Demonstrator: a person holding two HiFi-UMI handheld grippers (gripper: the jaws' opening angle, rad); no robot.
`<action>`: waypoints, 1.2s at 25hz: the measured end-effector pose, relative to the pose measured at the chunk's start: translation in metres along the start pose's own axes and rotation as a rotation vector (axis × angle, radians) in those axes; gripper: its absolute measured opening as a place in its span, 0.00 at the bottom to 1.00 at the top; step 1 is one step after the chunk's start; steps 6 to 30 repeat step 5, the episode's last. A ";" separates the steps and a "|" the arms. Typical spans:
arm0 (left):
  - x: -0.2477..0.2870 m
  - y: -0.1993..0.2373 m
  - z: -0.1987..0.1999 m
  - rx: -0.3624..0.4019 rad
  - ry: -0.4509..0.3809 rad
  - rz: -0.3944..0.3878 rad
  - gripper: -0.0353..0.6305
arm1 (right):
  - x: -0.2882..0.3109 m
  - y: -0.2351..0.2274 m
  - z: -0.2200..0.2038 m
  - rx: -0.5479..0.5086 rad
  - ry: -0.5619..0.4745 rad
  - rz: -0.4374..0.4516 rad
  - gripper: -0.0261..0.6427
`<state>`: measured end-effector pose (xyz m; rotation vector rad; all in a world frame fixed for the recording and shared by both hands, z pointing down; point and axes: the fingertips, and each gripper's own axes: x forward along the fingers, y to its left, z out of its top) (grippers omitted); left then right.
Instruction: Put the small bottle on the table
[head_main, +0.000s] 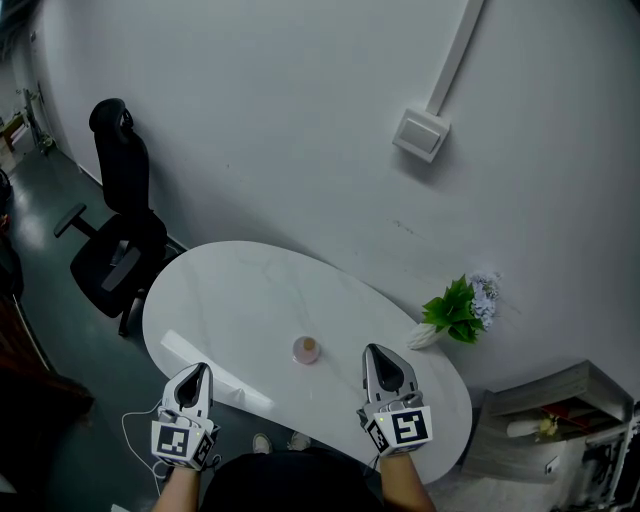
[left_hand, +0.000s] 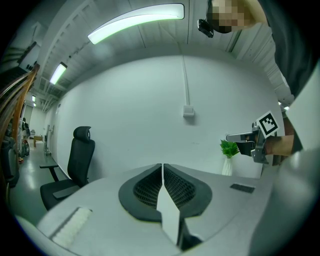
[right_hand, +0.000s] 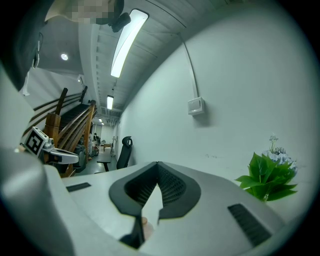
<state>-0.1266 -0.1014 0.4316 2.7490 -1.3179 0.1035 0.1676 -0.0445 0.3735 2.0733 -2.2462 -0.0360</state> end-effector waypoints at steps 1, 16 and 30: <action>0.001 0.000 0.000 -0.001 0.001 0.000 0.07 | 0.001 -0.001 0.000 -0.001 0.000 0.001 0.05; 0.001 -0.002 -0.005 0.003 0.004 -0.004 0.07 | 0.002 -0.001 -0.002 -0.003 0.003 0.004 0.05; 0.001 -0.002 -0.005 0.003 0.004 -0.004 0.07 | 0.002 -0.001 -0.002 -0.003 0.003 0.004 0.05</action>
